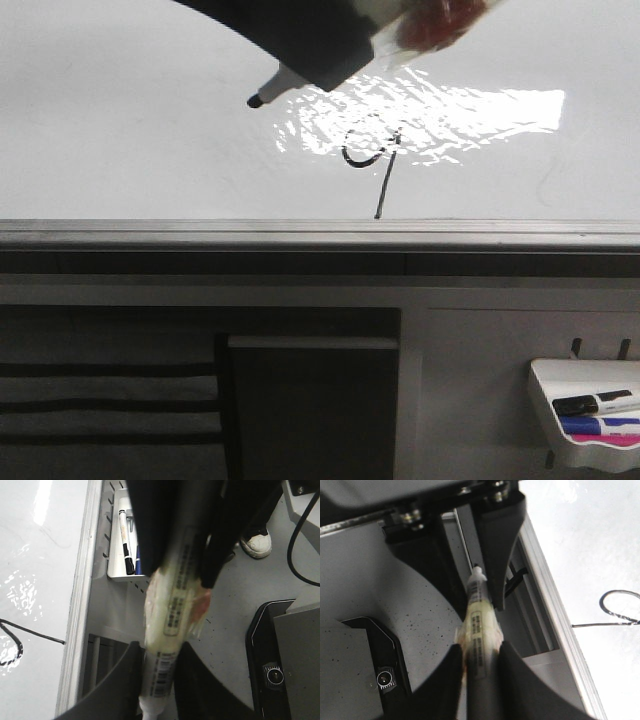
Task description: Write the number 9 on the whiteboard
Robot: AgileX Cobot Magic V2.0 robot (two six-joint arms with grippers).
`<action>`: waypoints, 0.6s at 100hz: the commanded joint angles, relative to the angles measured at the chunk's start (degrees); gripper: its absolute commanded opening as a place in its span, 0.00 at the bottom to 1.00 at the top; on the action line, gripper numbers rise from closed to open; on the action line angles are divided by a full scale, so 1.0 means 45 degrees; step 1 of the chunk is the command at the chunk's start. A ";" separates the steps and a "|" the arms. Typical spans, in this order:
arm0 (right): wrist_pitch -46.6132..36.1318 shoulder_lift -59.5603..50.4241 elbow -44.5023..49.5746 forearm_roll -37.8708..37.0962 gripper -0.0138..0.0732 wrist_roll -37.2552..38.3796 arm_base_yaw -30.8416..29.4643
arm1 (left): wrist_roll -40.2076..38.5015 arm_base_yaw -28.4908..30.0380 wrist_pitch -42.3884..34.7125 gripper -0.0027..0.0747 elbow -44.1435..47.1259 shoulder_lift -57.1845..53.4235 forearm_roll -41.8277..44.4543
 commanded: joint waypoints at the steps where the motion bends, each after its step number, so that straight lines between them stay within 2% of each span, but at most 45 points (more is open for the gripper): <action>1: -0.0752 -0.0221 -0.0442 -0.0017 0.46 -0.0096 0.0032 | -0.0313 -0.0065 -0.0476 0.12 -0.0428 -0.0297 -0.0335; 8: -0.0523 -0.0270 -0.0569 -0.0193 0.53 -0.0096 0.0032 | -0.0587 0.0044 -0.0476 0.07 -0.0428 -0.0321 -0.0113; 15: -0.0004 -0.0420 -0.0835 -0.0859 0.53 0.0400 0.0032 | -0.1408 0.0290 -0.0476 0.01 -0.0428 -0.0372 0.0547; 33: 0.1016 -0.1399 -0.1077 -0.3237 0.53 0.3434 -0.0432 | -0.4804 0.1338 -0.0365 0.01 -0.0428 -0.0738 0.2989; 48: 0.1953 -0.2026 -0.1048 -0.4048 0.53 0.4276 -0.1278 | -0.8339 0.3143 0.0293 0.01 -0.0395 -0.1040 0.4260; 60: 0.2026 -0.2308 -0.1000 -0.4044 0.53 0.4276 -0.1809 | -0.9796 0.5161 0.0049 0.01 0.0096 -0.1097 0.4497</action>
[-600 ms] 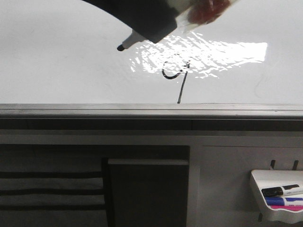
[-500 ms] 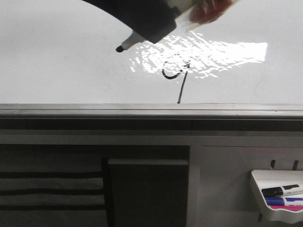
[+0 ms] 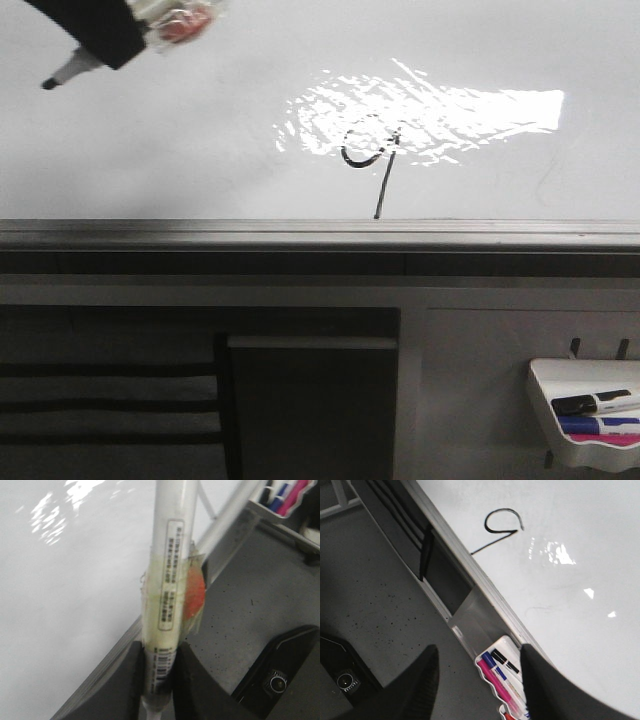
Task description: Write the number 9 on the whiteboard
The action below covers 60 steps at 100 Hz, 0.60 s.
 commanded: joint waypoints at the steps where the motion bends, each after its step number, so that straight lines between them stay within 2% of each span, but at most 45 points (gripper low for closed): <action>1: -0.0513 -0.0263 -0.0378 -0.0313 0.53 0.0129 -0.0377 | -0.1456 0.1365 -0.0722 0.01 0.0025 -0.0429 0.0204; 9: -0.0513 -0.0319 -0.0378 -0.0313 0.53 0.0129 -0.0527 | -0.2144 0.2836 -0.1722 0.01 0.0788 -0.0429 0.0204; 21: -0.0537 -0.0319 -0.0378 -0.0313 0.53 0.0129 -0.0547 | -0.2890 0.4593 -0.4489 0.01 0.2037 -0.0399 0.0000; 28: -0.0620 -0.0319 -0.0378 -0.0313 0.53 0.0129 -0.0547 | -0.2914 0.5276 -0.6029 0.01 0.2729 -0.0210 -0.0776; 38: -0.0716 -0.0319 -0.0348 -0.0290 0.53 0.0129 -0.0547 | -0.2914 0.5643 -0.7187 0.01 0.3217 0.0257 -0.1296; 60: -0.1333 -0.0319 0.0137 -0.0290 0.53 0.0129 -0.0547 | -0.2914 0.5567 -0.7705 0.01 0.3241 0.1135 -0.1315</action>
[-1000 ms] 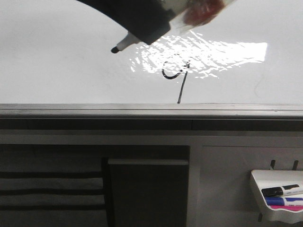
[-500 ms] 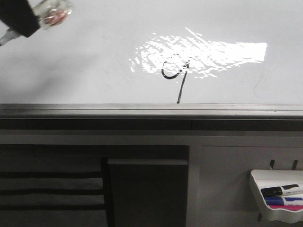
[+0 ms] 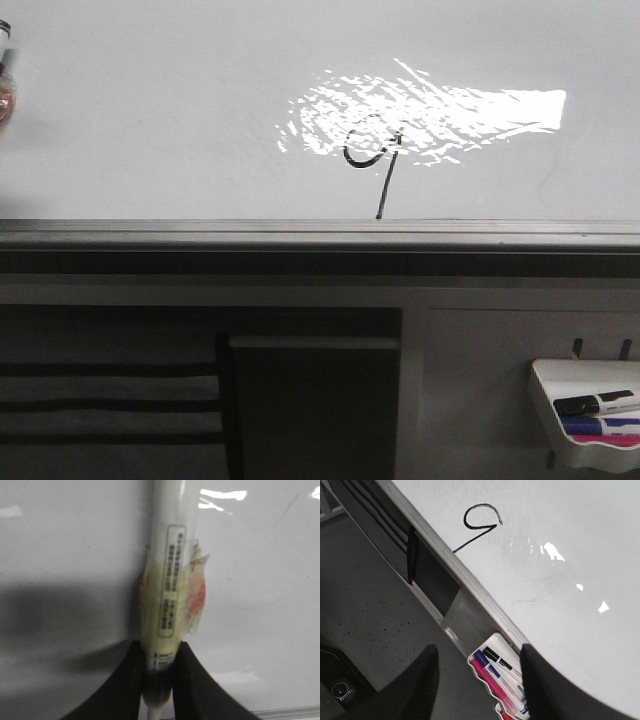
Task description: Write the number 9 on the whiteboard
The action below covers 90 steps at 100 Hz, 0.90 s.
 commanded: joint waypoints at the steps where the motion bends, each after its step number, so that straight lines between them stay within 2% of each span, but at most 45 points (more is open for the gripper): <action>1: -0.1099 -0.0081 -0.0084 -0.0238 0.53 0.0021 -0.0081 | -0.0173 -0.0040 -0.1187 0.01 -0.0327 -0.0042 -0.0228; 10: -0.1362 -0.0081 0.0186 -0.0238 0.53 0.0021 -0.0081 | -0.0111 -0.0040 -0.1206 0.05 -0.0327 -0.0041 -0.0228; 29: -0.1397 -0.0081 0.0381 -0.0238 0.53 0.0153 -0.0081 | -0.0048 -0.0040 -0.1214 0.41 -0.0327 -0.0188 -0.0228; 36: -0.1342 -0.0104 0.0381 -0.0265 0.53 0.0153 -0.0081 | -0.0019 -0.0040 -0.1059 0.48 -0.0327 -0.0400 -0.0149; 49: -0.0420 -0.0251 0.0199 -0.0595 0.53 0.0776 -0.0081 | -0.0019 -0.0040 -0.0235 0.48 -0.0327 -0.1441 0.0038; 69: 0.1337 -0.1186 0.0142 -0.1328 0.53 0.4746 -0.0081 | 0.0011 -0.0040 0.1820 0.48 -0.0064 -0.4436 0.0097; 81: 0.1052 -0.2251 0.0656 -0.1328 0.53 0.5698 -0.0081 | 0.0328 -0.0040 0.2107 0.48 0.0840 -0.6570 0.0127; 90: -0.0066 -0.3246 0.1485 -0.1328 0.53 0.5912 -0.0081 | 0.0328 -0.0040 0.1802 0.48 0.1766 -0.8054 0.0127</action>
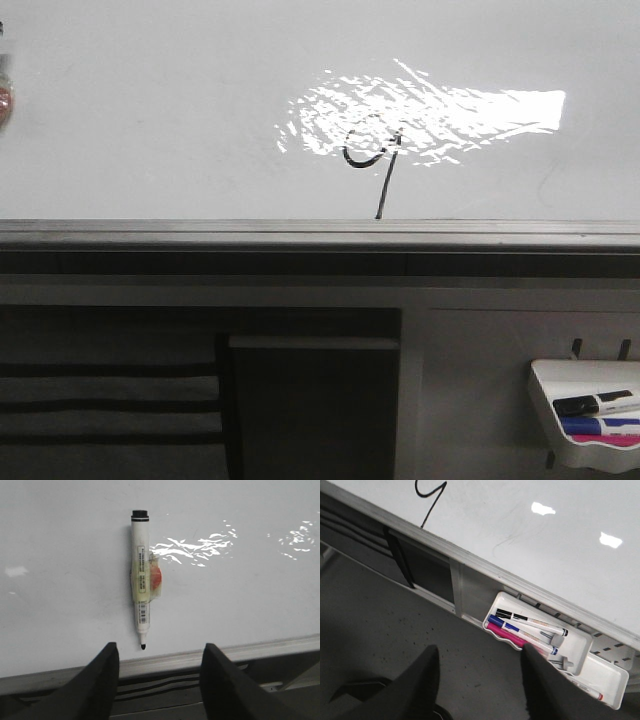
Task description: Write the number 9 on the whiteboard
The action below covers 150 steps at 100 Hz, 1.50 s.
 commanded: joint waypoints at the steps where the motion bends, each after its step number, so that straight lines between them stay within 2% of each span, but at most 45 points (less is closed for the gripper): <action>1: -0.1594 -0.0818 0.0443 -0.0363 0.53 0.0383 -0.0081 | 0.0051 -0.0040 -0.0814 0.48 0.0421 -0.1391 -0.0044; 9: -0.2534 -0.1674 0.1263 -0.0363 0.50 0.0383 -0.0081 | 0.0051 -0.0040 -0.1230 0.48 0.1260 -0.2536 -0.0044; 18: -0.3483 -0.2397 0.2177 -0.0363 0.36 0.0383 -0.0081 | 0.0051 -0.0040 -0.1815 0.40 0.2063 -0.3363 -0.0044; 35: -0.3916 -0.2847 0.2988 -0.0363 0.09 0.0383 -0.0081 | 0.0051 -0.0040 -0.2767 0.11 0.2957 -0.3973 -0.0044; 43: -0.3889 -0.2847 0.3178 -0.0363 0.08 0.0383 -0.0081 | 0.0051 -0.0040 -0.2833 0.01 0.3015 -0.3973 -0.0044; 62: -0.3317 -0.2847 0.3232 -0.0348 0.08 0.0383 -0.0081 | 0.0051 -0.0040 -0.2830 0.01 0.3015 -0.3973 -0.0044; 102: -0.3317 -0.2847 0.3232 -0.0348 0.08 0.0383 -0.0081 | 0.0051 -0.0040 -0.2830 0.01 0.3064 -0.4140 -0.0044; 116: -0.3317 -0.2847 0.3232 -0.0348 0.08 0.0383 -0.0081 | 0.0051 0.0079 -0.2936 0.01 0.3845 -0.5864 -0.0068; 134: -0.3317 -0.2847 0.3232 -0.0348 0.08 0.0383 -0.0081 | 0.0051 0.0079 -0.2936 0.01 0.5592 -0.9291 0.0364; 150: -0.3317 -0.2847 0.3232 -0.0348 0.08 0.0383 -0.0081 | 0.0051 0.0079 -0.4402 0.01 0.7911 -1.1316 0.0416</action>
